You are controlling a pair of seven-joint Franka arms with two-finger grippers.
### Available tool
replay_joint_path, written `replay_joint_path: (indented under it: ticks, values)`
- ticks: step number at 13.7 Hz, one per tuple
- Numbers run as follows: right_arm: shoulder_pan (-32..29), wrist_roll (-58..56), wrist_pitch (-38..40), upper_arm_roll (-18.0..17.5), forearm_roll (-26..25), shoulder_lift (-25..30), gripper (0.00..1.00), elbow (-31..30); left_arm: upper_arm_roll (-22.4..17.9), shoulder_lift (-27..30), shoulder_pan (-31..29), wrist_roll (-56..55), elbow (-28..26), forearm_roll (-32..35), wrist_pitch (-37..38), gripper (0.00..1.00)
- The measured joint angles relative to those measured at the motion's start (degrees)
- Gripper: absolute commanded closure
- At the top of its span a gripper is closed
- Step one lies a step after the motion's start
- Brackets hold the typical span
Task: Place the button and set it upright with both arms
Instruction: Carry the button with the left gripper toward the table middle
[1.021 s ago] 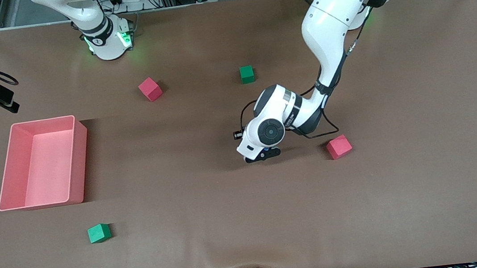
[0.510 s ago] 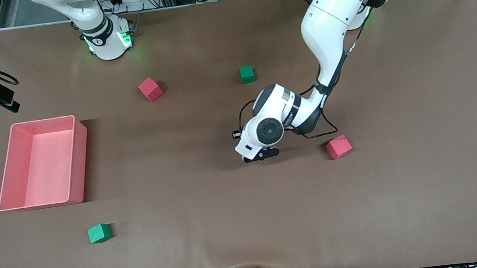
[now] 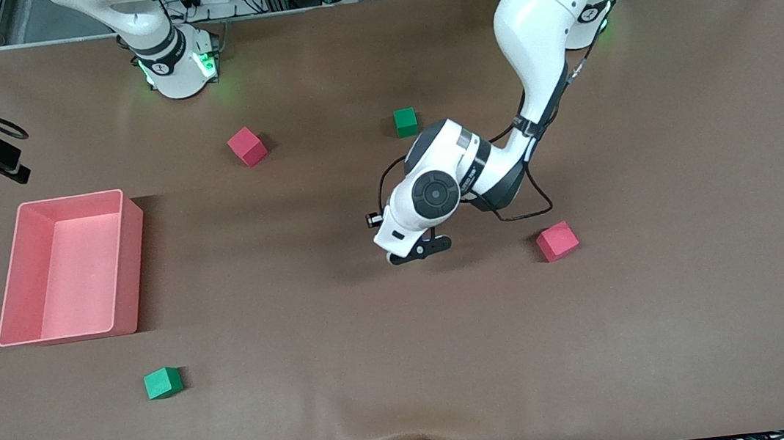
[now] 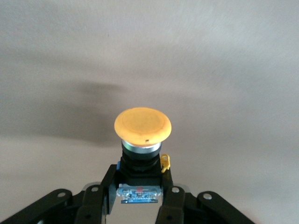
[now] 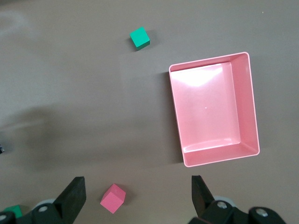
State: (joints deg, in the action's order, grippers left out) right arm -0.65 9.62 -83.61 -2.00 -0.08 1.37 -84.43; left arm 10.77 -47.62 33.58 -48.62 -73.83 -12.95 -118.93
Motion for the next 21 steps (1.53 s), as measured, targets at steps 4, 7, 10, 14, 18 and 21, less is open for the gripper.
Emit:
replay_joint_path:
  ticks: [4, 7, 10, 14, 18, 21]
  values:
    - [-0.6, 0.0, 0.7, 0.1, 0.0, 0.0, 0.0, 0.0, -0.2, 1.0, 1.8, -10.2, 0.1, 10.9, -2.5, 1.0]
    - [-0.7, 0.0, 1.0, 0.1, 0.0, 0.0, 0.0, 0.0, -1.2, 1.0, 6.0, -20.5, 0.2, 21.7, -5.3, 1.0]
    - [-0.7, 0.0, 1.0, 0.1, 0.0, 0.0, 0.0, 0.0, -2.2, 0.8, 9.7, -31.0, 0.0, 31.8, -6.7, 1.0]
    - [-0.7, 0.0, 1.0, 0.1, 0.0, 0.0, 0.0, 0.0, -2.4, -1.1, 13.7, -41.9, -0.3, 45.1, -7.3, 1.0]
    - [-0.7, 0.0, 0.9, 0.1, 0.0, 0.0, 0.0, 0.0, -2.6, -2.6, 16.9, -51.1, -0.3, 56.6, -7.5, 1.0]
    - [-0.7, -0.6, 0.8, 0.0, 0.0, 0.0, 0.0, 0.0, -2.6, -2.9, 18.2, -56.4, -0.4, 64.5, -7.6, 1.0]
